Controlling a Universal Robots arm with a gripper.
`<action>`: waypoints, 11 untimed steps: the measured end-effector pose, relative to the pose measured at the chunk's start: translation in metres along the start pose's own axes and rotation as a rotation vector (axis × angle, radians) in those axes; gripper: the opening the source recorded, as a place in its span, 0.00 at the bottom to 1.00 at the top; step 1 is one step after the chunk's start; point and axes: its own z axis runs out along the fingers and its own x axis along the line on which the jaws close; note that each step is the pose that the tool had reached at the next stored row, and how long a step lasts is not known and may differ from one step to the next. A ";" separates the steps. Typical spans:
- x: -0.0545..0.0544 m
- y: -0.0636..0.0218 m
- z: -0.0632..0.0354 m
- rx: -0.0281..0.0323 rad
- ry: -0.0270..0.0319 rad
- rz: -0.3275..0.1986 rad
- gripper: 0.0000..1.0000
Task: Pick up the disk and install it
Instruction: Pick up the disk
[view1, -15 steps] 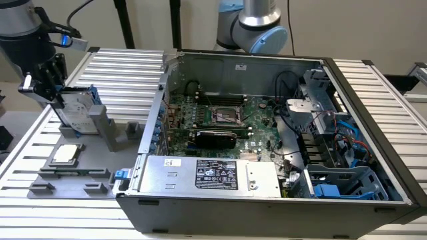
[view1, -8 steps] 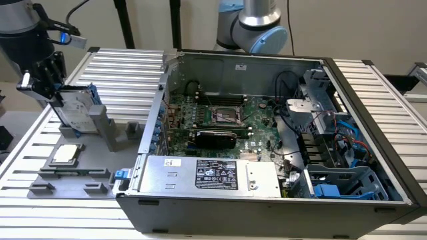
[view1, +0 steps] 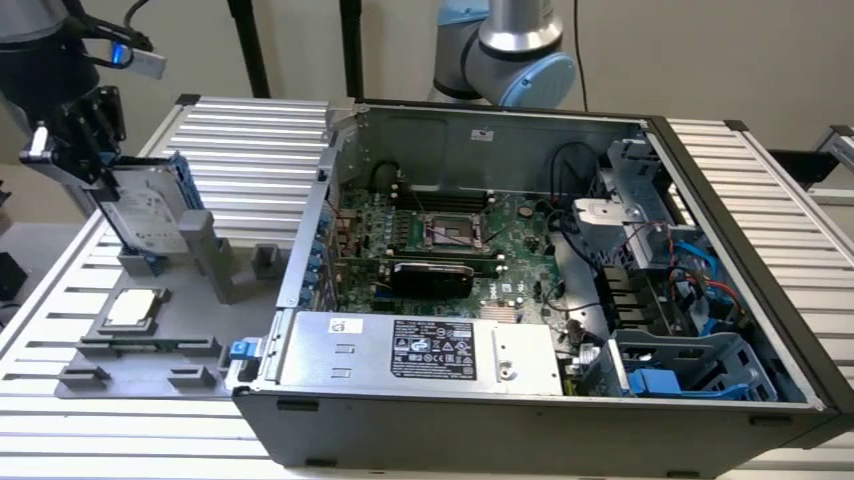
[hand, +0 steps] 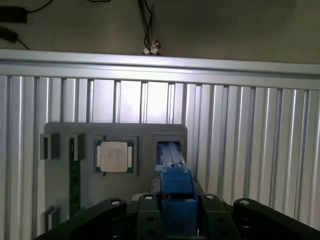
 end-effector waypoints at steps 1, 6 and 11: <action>0.000 0.0000 -0.0033 0.0002 0.0000 0.000 0.00; 0.000 -0.0008 -0.0185 0.0010 -0.0004 0.000 0.00; 0.000 -0.0036 -0.0339 0.0016 -0.0009 0.000 0.00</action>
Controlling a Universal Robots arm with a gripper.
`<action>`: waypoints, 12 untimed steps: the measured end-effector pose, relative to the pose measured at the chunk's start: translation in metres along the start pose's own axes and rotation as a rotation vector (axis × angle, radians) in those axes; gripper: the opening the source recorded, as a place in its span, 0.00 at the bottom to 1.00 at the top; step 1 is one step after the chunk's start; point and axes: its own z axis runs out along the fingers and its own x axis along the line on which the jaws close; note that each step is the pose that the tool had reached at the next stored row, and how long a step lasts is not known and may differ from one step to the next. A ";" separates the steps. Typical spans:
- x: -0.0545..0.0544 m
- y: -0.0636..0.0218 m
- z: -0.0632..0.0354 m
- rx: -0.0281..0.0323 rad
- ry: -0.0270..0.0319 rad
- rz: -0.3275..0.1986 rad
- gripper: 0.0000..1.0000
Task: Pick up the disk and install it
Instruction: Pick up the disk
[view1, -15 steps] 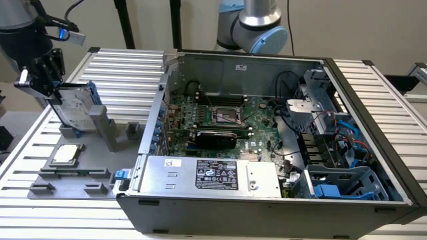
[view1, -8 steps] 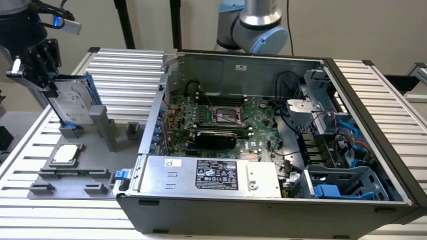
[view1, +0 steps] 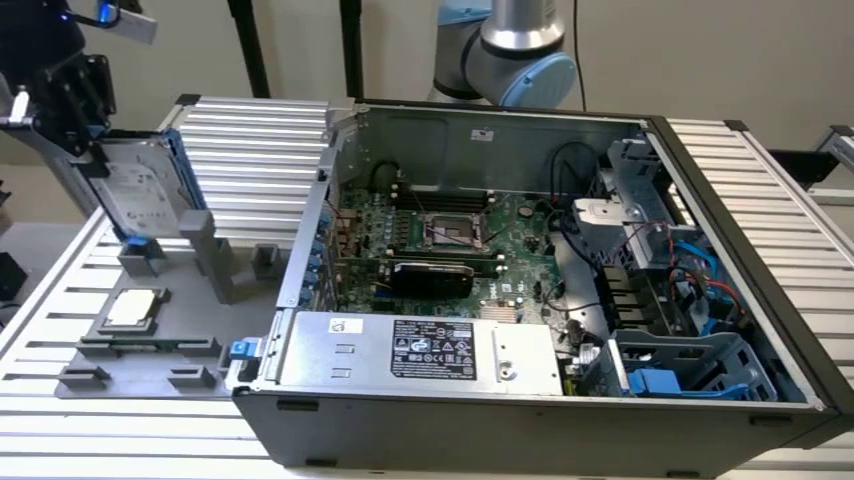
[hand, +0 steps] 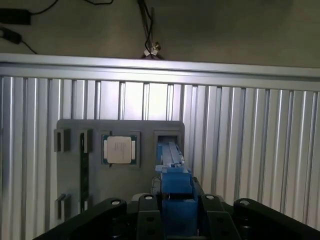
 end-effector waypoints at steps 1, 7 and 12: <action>0.000 -0.0011 -0.0032 0.0000 -0.0001 0.000 0.00; 0.000 -0.0131 -0.0211 0.0003 -0.0010 0.000 0.00; 0.001 -0.0320 -0.0353 0.0001 -0.0034 0.000 0.00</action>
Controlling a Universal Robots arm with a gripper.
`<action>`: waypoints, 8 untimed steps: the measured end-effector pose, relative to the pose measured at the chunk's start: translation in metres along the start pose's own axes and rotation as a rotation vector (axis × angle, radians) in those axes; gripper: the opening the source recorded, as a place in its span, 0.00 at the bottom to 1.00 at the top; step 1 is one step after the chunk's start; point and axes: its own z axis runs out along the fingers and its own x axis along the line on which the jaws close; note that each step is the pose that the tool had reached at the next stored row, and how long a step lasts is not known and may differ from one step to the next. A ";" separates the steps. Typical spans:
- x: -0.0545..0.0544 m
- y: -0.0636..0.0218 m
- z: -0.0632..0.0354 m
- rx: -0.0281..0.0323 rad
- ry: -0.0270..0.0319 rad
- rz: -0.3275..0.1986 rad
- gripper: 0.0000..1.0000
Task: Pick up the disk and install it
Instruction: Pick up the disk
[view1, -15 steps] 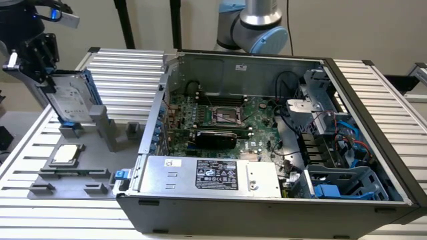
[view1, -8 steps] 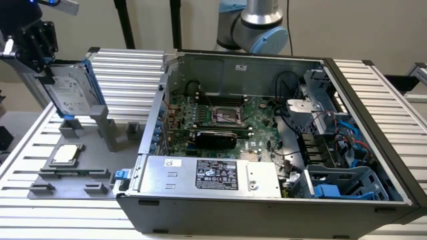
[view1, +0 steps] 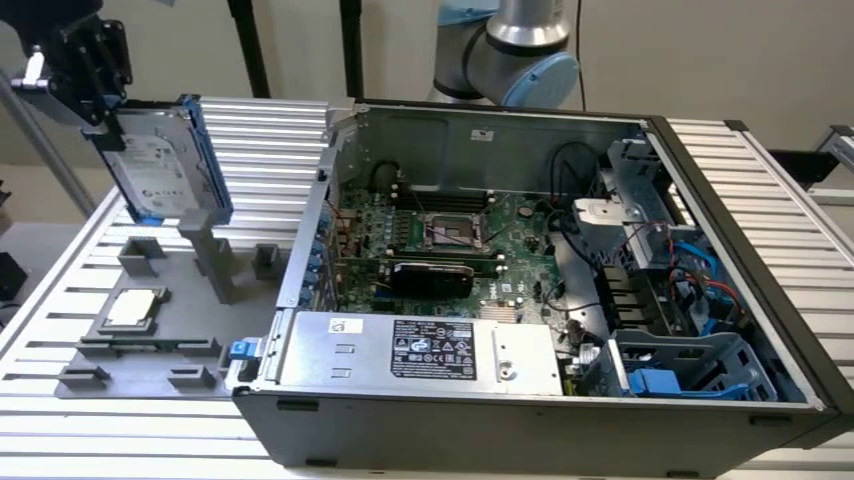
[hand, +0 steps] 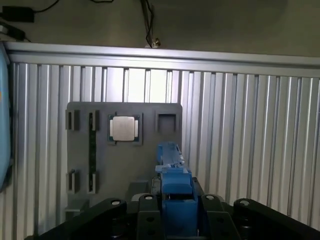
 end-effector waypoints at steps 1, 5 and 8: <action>0.000 -0.0081 -0.0055 0.0002 -0.0011 0.000 0.00; 0.001 -0.0250 -0.0173 0.0002 -0.0029 0.000 0.00; 0.001 -0.0381 -0.0269 0.0002 -0.0041 0.000 0.00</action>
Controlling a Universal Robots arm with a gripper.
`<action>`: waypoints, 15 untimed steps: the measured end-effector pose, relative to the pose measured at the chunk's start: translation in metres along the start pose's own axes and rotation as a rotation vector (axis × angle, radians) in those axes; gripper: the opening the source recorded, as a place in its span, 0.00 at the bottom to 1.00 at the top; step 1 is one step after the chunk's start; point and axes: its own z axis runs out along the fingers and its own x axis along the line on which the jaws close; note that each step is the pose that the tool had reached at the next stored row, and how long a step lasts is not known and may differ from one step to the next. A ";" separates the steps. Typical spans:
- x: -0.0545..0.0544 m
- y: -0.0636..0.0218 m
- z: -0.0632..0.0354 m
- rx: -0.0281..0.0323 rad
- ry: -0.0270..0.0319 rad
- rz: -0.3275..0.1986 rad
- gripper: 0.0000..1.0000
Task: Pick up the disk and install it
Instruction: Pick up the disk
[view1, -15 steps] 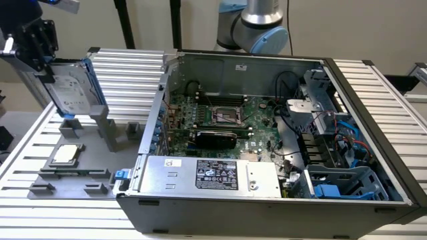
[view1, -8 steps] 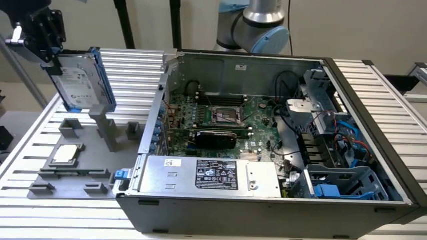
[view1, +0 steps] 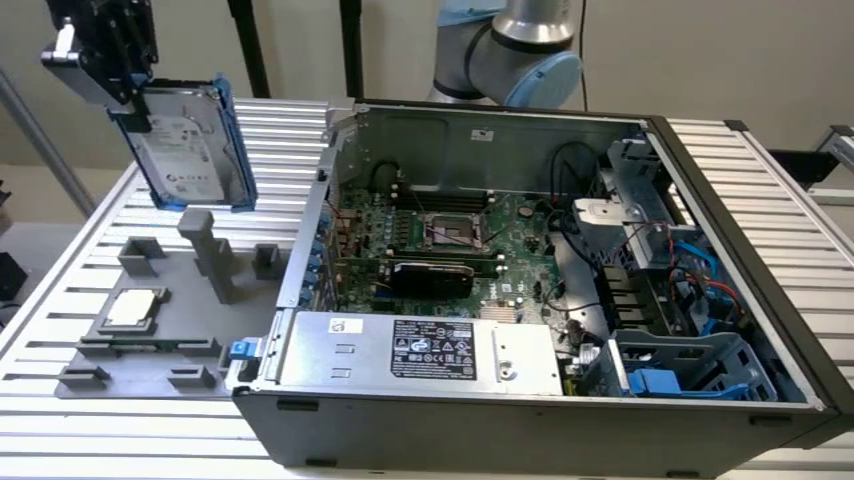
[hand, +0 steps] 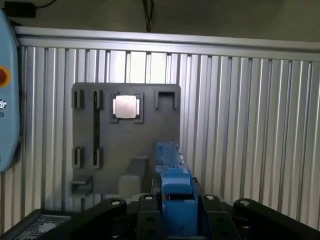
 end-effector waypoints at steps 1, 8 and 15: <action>0.000 -0.0044 -0.0035 0.0000 -0.0004 0.000 0.00; 0.001 -0.0292 -0.0342 0.0000 -0.0007 0.000 0.00; 0.002 -0.0540 -0.0666 0.0001 -0.0008 0.000 0.00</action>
